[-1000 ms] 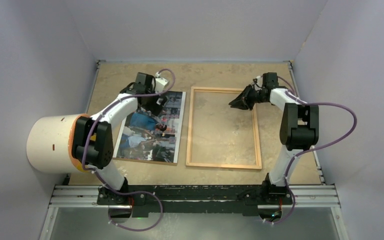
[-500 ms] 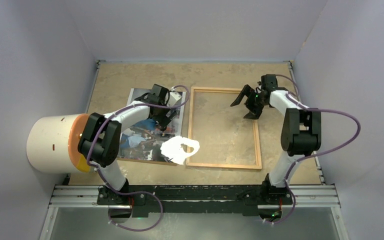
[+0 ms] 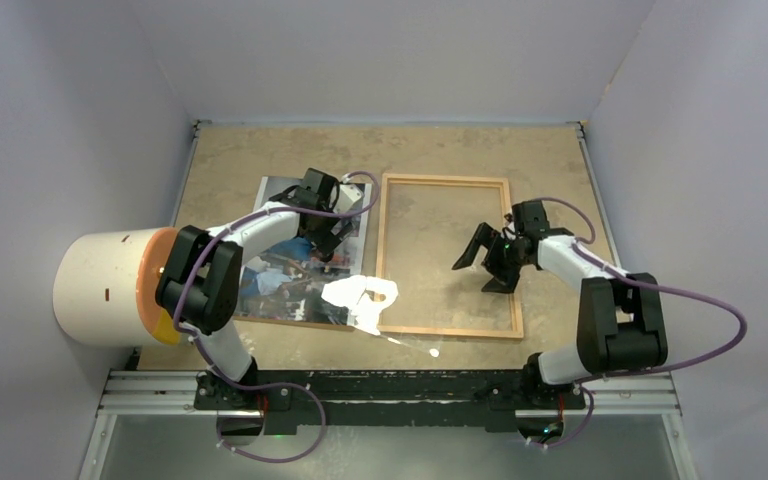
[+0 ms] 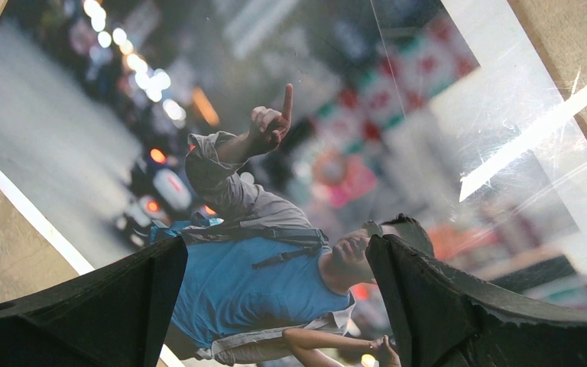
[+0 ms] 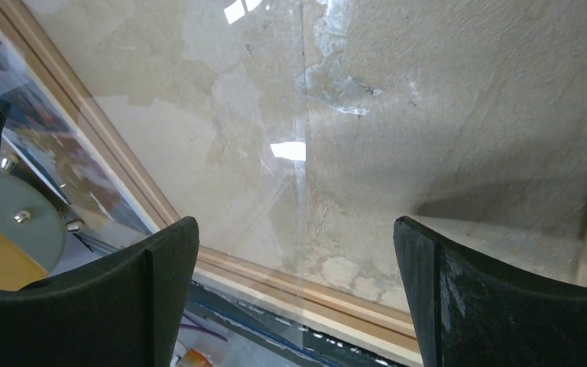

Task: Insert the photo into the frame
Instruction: Pick up the photo frame item from the photo frame.

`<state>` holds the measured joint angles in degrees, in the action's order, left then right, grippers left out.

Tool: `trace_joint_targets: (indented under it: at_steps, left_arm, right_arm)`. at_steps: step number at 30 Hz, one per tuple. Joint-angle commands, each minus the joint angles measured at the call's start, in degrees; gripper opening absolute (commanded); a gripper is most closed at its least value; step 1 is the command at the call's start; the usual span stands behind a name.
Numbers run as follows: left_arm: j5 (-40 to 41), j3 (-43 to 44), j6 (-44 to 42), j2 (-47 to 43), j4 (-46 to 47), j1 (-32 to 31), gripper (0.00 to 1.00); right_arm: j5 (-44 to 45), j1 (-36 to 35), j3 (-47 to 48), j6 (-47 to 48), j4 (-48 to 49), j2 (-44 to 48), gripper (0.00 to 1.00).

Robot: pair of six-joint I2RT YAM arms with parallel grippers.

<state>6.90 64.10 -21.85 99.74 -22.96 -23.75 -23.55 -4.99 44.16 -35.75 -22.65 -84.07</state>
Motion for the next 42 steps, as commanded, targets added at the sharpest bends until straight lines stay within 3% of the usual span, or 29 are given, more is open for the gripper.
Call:
trace_joint_targets:
  at_steps: [1,12,30,34,36,42]
  left_arm:
    - [0.8,-0.2,-0.6,-1.8,0.8,0.3,1.00]
    - [0.6,-1.2,-0.7,-0.5,1.5,0.2,1.00]
    - [-1.1,-0.7,-1.3,1.1,0.3,-0.7,1.00]
    - [-0.7,-0.7,-1.7,0.9,0.1,-0.8,1.00]
    - [-0.7,-0.6,-1.9,0.8,-0.1,-0.8,1.00]
    - [-0.8,-0.3,-2.4,0.1,-0.7,-0.8,1.00]
  right_arm:
    - [-3.6,-2.4,-3.5,-2.8,4.9,1.9,0.99]
    - [-8.4,-6.9,-14.7,-14.1,23.3,-0.5,0.93]
    - [-8.3,-7.1,-28.2,-33.1,69.1,3.2,0.82]
    - [-8.7,-7.1,-27.1,-33.0,71.7,1.6,0.68]
    - [-9.1,-7.1,-25.4,-31.3,70.8,0.4,0.55]
    - [-10.0,-7.1,-15.4,-17.8,49.7,-1.3,0.19]
